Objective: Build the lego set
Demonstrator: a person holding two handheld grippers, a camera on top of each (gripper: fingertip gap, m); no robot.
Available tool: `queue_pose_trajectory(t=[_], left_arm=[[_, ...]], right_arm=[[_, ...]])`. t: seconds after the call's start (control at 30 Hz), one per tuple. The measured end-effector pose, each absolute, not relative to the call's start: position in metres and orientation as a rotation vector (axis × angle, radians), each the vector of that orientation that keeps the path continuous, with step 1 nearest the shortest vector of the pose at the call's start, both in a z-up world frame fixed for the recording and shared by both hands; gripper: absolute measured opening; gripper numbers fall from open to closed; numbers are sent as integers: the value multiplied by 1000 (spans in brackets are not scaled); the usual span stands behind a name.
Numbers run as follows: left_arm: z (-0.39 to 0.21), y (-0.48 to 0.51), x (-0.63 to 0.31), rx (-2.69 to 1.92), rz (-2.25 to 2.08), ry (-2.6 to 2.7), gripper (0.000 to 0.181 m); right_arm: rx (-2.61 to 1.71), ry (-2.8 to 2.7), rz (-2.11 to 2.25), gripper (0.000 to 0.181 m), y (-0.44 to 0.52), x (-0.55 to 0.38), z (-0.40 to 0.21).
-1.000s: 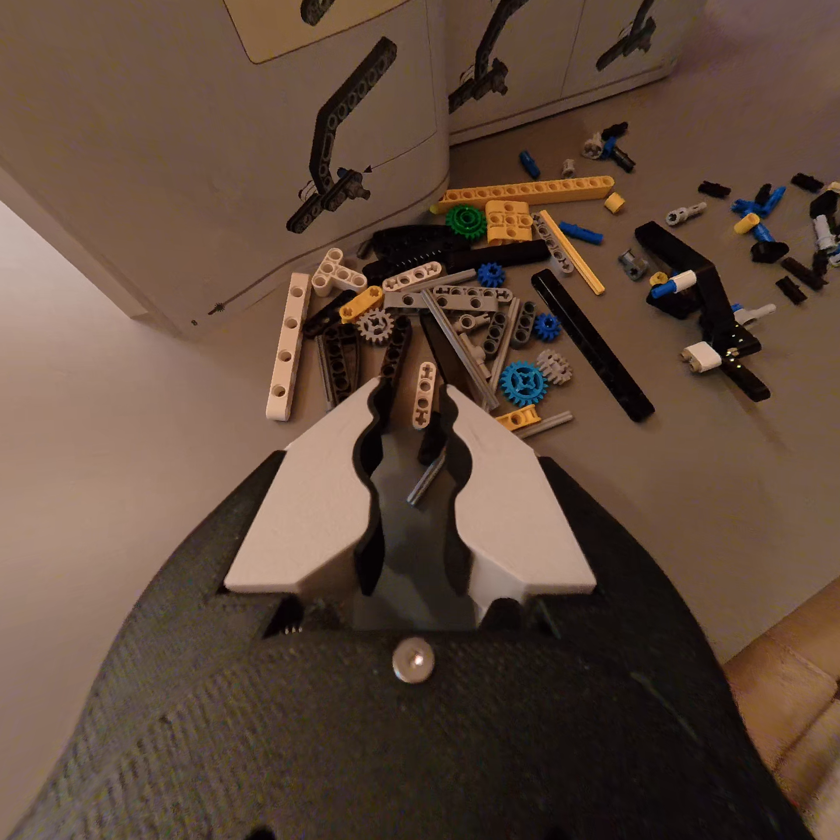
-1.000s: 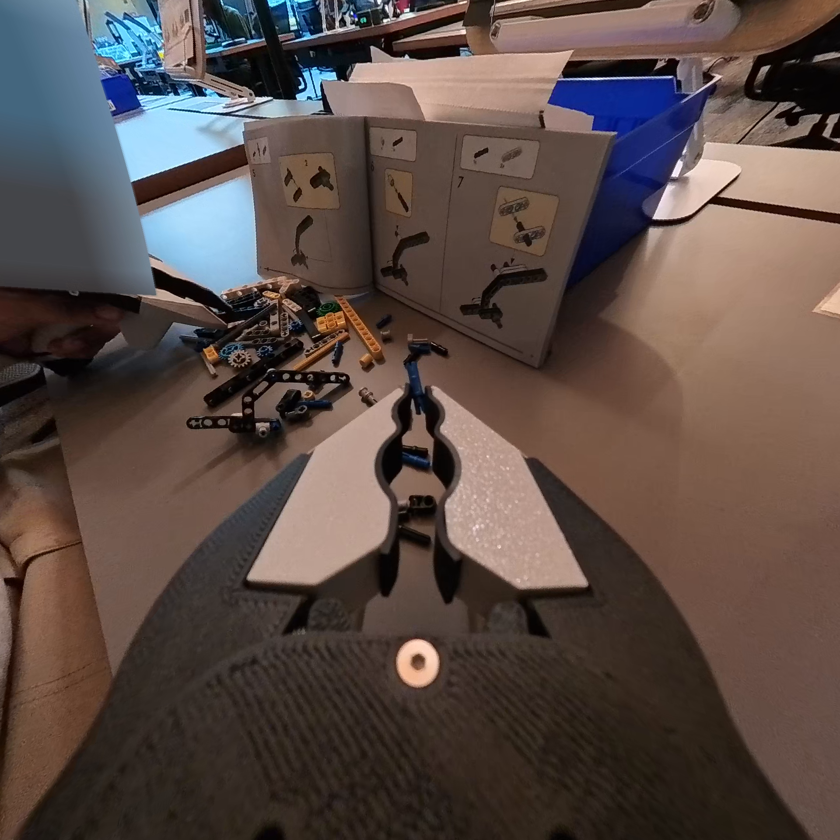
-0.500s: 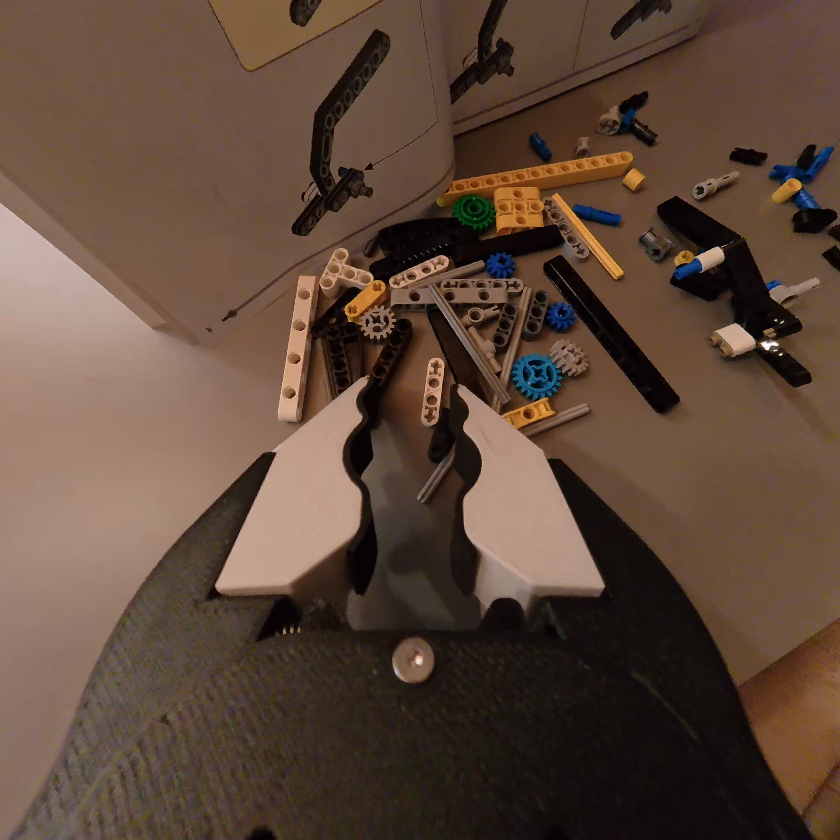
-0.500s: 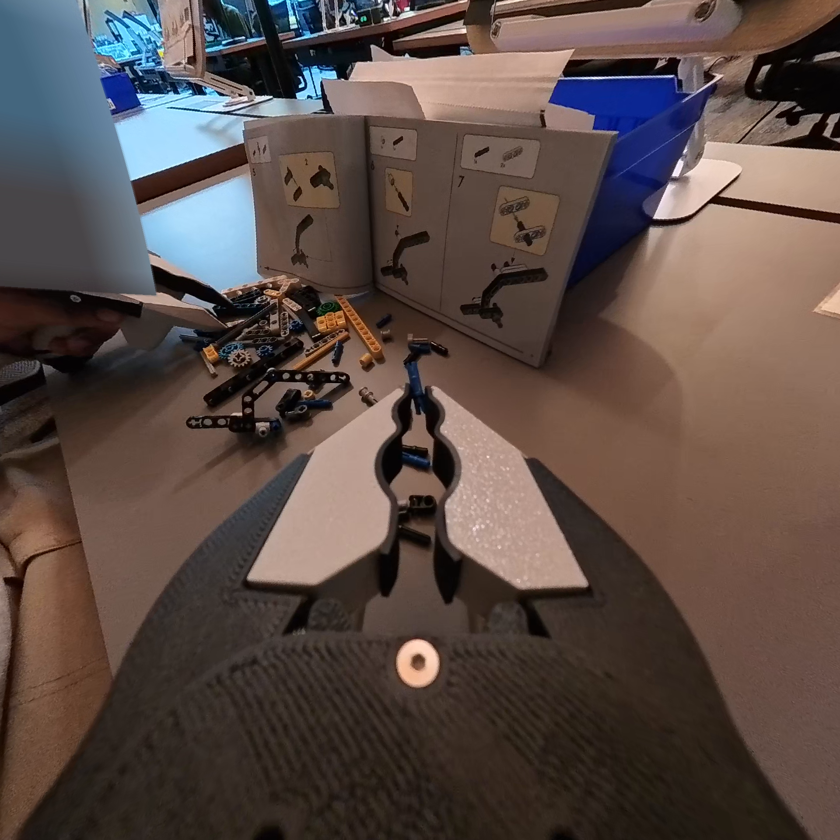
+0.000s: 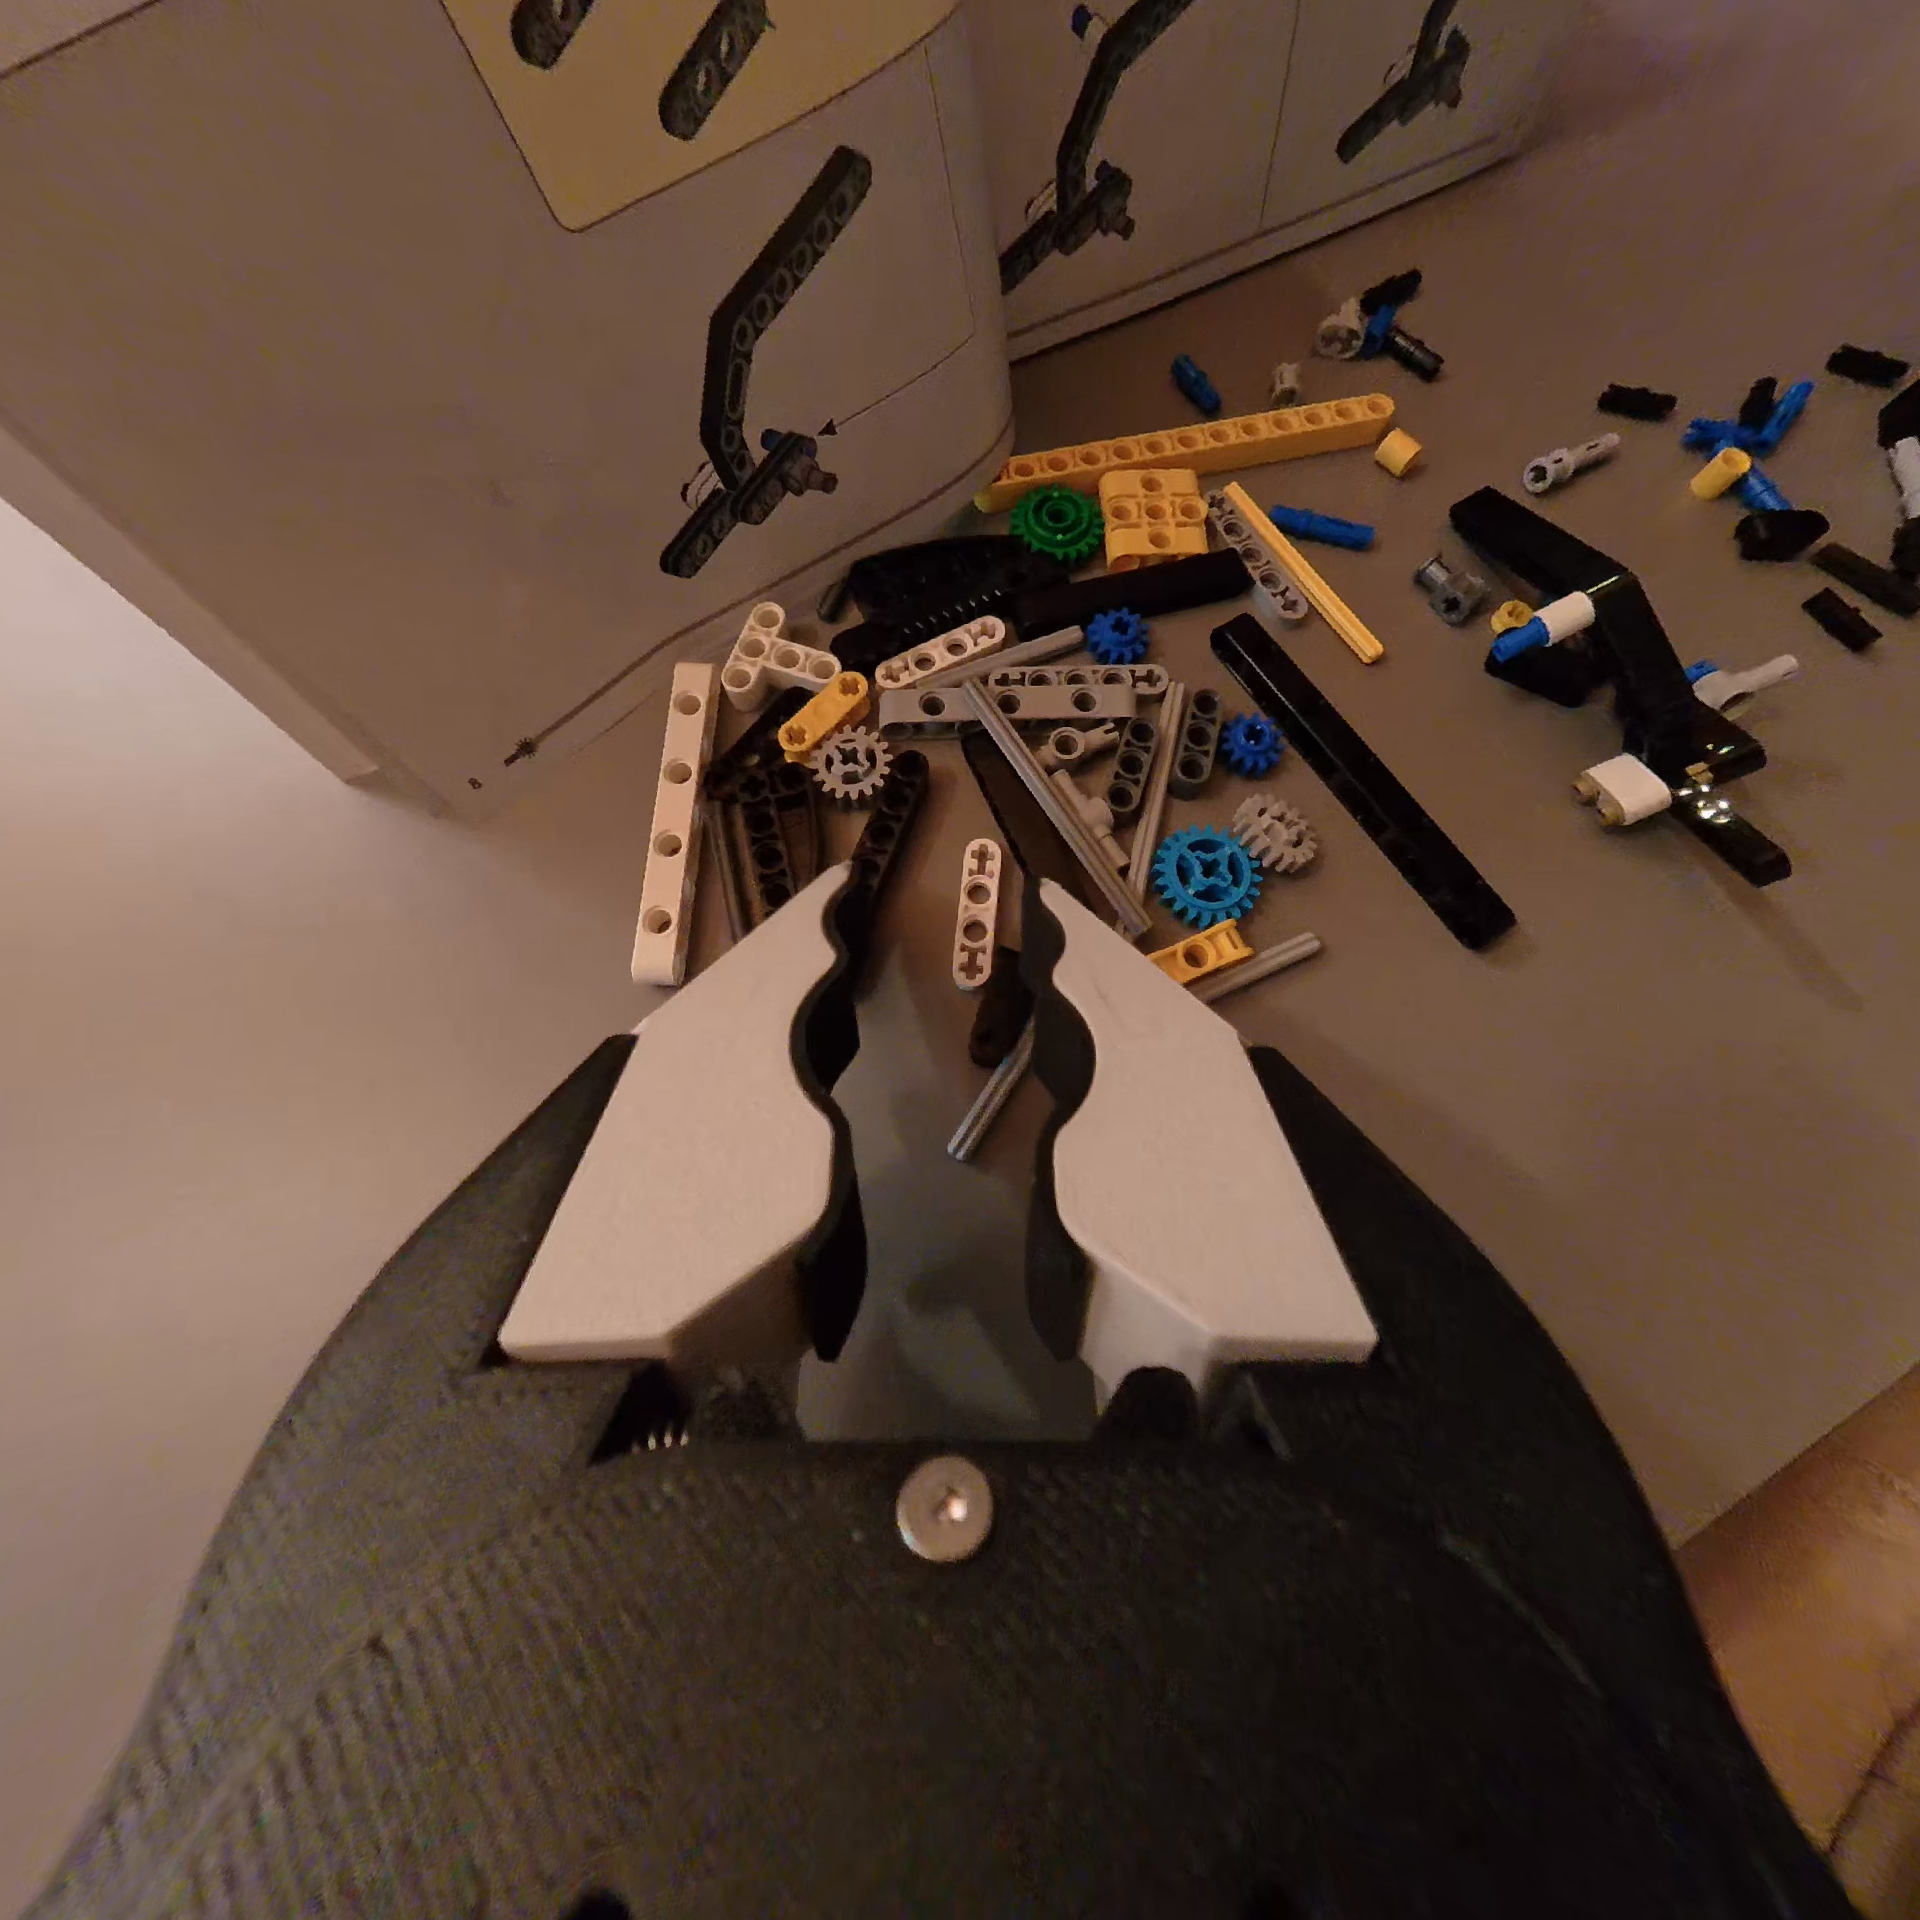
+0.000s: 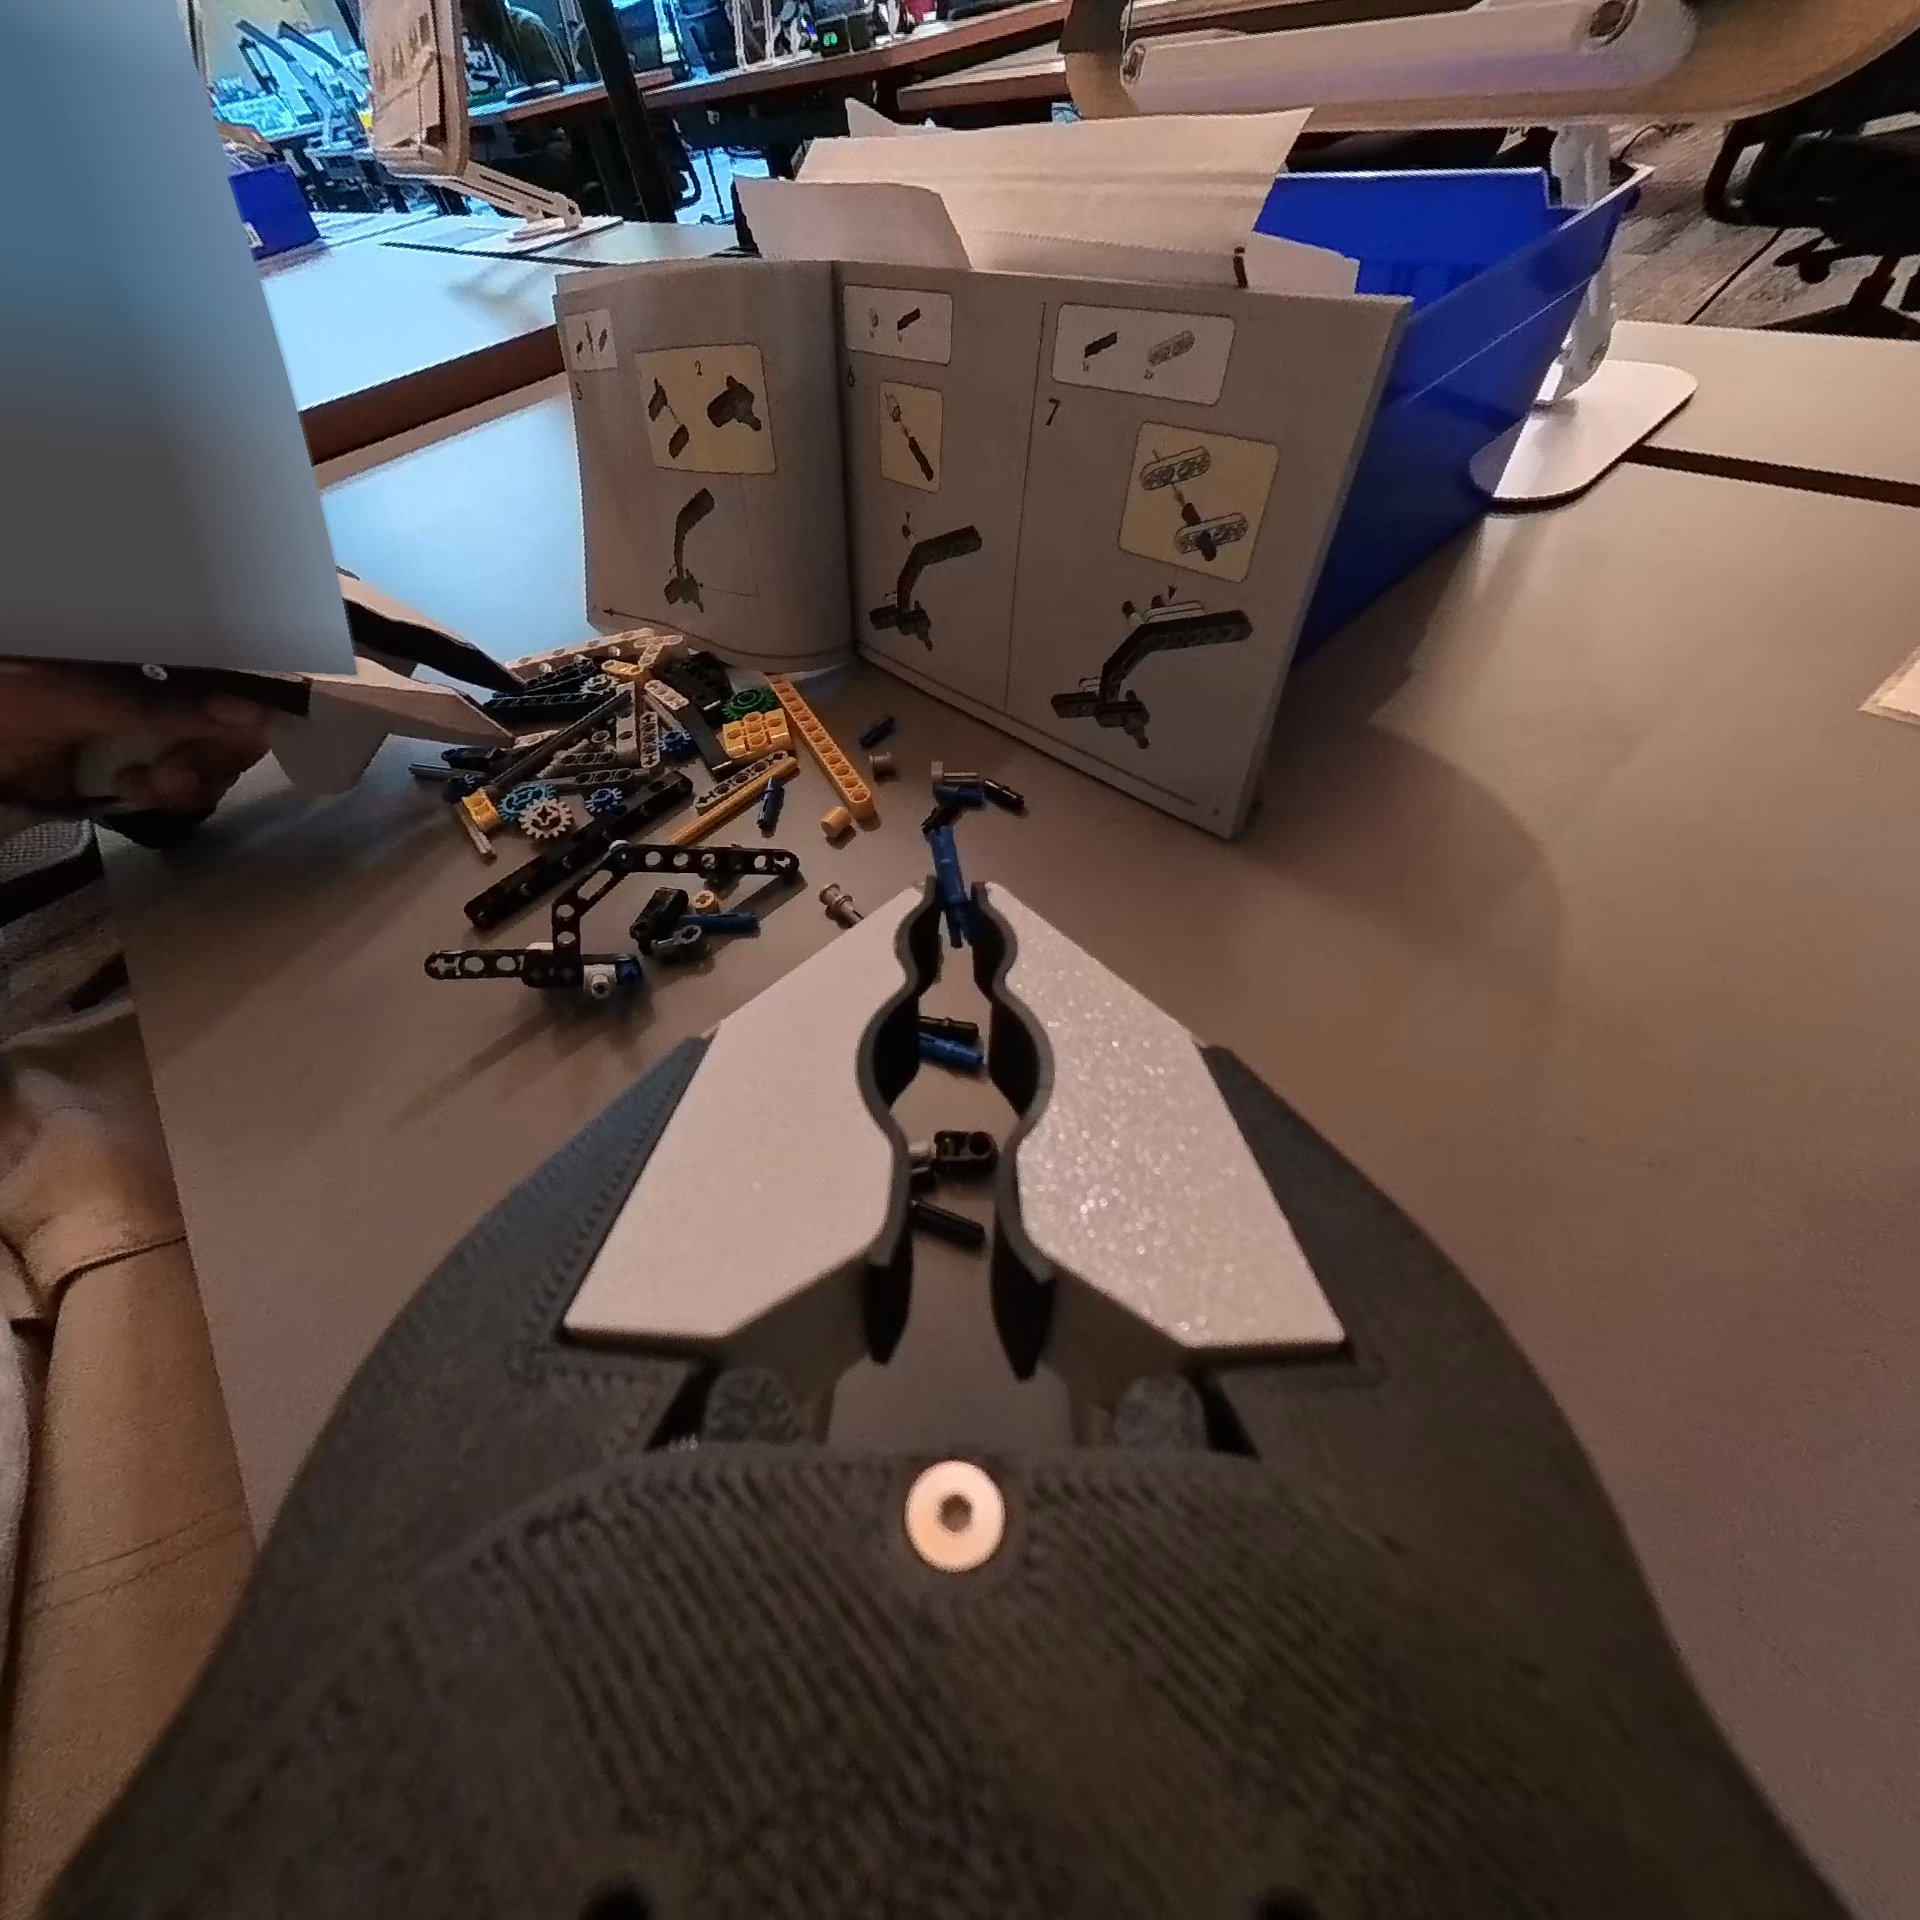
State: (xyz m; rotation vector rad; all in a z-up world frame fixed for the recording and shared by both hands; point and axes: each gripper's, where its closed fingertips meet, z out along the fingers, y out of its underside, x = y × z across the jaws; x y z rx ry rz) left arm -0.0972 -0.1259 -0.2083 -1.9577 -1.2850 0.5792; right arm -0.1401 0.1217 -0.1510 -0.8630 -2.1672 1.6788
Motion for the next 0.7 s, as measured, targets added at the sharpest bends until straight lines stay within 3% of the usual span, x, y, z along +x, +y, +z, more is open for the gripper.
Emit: queue_pose_trajectory(t=[0.7], left_arm=[[-212, -124, -95, -1974, 543, -1289, 24]], right_arm=[[-864, -2169, 1678, 3, 122, -140, -151]])
